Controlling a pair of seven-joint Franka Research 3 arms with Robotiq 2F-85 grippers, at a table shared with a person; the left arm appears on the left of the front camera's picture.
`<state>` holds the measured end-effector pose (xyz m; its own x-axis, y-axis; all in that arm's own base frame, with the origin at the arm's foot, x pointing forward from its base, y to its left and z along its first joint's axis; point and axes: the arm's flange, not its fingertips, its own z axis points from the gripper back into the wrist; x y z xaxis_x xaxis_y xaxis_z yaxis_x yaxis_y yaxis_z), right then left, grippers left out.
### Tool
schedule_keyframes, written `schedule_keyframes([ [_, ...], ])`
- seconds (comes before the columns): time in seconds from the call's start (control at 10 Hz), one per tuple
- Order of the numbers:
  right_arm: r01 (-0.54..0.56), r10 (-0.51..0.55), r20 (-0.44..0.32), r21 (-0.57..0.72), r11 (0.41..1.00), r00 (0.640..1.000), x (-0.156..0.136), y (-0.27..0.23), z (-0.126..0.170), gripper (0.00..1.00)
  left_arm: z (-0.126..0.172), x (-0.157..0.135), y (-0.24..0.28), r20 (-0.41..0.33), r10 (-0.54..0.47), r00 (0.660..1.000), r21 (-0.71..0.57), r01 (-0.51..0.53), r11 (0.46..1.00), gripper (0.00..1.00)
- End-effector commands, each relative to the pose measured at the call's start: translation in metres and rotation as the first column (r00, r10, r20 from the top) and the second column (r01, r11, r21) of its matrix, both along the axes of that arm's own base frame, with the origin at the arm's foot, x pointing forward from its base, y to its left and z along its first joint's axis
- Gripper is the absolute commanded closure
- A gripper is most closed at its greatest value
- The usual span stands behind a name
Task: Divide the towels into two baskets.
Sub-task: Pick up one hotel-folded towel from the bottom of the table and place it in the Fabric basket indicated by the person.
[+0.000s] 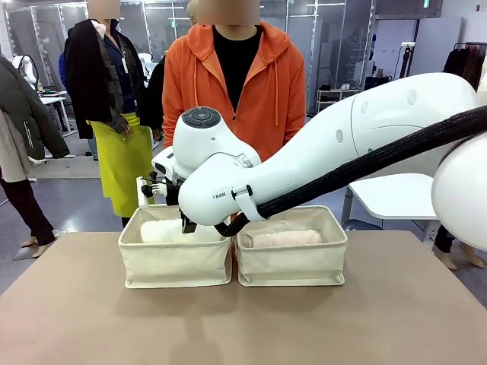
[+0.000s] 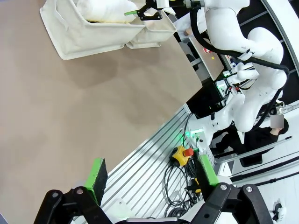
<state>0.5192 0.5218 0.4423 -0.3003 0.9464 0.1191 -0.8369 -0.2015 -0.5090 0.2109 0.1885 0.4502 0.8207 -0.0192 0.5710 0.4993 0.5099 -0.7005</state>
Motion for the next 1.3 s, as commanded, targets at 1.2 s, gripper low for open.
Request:
schedule_keyframes([
  [1.2,0.006,-0.006,0.002,0.004,1.000,1.000,0.000,0.000,0.003,0.00,0.005,-0.002,0.000,0.015,0.000,1.000,-0.024,0.001,1.000,0.04],
])
